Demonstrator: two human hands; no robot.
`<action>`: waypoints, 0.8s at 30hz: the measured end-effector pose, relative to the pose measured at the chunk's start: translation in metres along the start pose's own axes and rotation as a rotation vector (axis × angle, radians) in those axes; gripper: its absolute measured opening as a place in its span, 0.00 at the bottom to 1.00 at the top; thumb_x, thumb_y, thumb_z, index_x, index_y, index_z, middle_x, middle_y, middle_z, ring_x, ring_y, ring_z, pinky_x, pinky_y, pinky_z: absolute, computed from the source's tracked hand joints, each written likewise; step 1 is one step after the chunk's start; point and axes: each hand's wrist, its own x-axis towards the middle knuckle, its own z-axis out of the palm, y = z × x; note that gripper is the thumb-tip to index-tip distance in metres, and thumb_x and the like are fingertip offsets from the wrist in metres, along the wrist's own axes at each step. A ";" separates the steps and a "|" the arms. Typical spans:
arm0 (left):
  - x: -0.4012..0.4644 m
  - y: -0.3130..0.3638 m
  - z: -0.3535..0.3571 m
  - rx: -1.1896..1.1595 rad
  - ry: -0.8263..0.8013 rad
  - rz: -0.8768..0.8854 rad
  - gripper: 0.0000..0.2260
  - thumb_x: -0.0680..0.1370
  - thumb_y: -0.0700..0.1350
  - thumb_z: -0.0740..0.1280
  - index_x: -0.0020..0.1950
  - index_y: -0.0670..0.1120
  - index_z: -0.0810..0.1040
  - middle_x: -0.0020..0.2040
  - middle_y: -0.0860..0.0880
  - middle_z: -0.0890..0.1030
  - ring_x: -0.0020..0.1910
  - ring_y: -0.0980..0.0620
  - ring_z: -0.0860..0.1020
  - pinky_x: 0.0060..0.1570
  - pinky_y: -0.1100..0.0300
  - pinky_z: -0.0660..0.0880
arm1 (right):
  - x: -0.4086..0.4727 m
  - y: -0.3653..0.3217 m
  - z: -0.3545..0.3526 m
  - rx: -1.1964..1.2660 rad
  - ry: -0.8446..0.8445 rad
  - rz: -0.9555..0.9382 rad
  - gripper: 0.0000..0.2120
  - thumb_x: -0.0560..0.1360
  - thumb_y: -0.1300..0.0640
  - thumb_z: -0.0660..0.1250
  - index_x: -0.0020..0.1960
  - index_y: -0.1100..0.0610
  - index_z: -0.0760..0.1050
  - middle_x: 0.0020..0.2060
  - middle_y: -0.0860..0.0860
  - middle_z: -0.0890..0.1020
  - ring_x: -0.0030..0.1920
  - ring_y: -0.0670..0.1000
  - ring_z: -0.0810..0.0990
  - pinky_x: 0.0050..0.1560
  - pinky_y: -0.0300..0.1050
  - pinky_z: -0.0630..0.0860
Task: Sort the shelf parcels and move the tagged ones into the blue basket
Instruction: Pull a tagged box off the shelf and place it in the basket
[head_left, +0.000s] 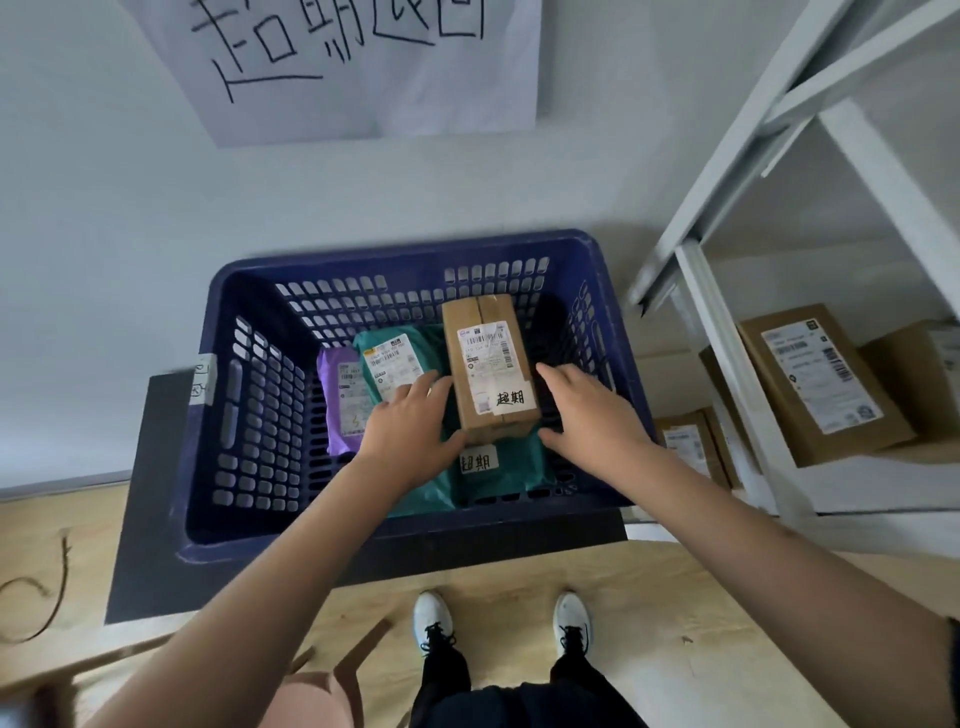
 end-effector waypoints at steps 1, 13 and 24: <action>-0.007 0.005 -0.004 -0.012 0.030 -0.009 0.33 0.78 0.63 0.61 0.77 0.50 0.57 0.76 0.49 0.63 0.71 0.44 0.68 0.63 0.45 0.73 | -0.010 -0.001 -0.005 0.016 0.032 -0.021 0.38 0.76 0.48 0.71 0.79 0.53 0.55 0.70 0.52 0.69 0.66 0.54 0.73 0.54 0.50 0.79; -0.114 0.113 -0.014 0.035 0.292 -0.129 0.28 0.78 0.62 0.61 0.74 0.52 0.64 0.73 0.52 0.69 0.69 0.48 0.70 0.62 0.48 0.72 | -0.099 0.038 -0.047 0.049 0.205 -0.312 0.29 0.79 0.44 0.64 0.77 0.51 0.63 0.69 0.46 0.71 0.64 0.48 0.75 0.52 0.42 0.77; -0.185 0.202 0.019 0.053 0.248 -0.173 0.30 0.78 0.64 0.58 0.77 0.53 0.61 0.76 0.53 0.64 0.73 0.48 0.66 0.66 0.48 0.69 | -0.220 0.097 -0.035 0.107 0.166 -0.320 0.26 0.80 0.44 0.64 0.75 0.50 0.66 0.68 0.45 0.71 0.56 0.46 0.78 0.51 0.46 0.79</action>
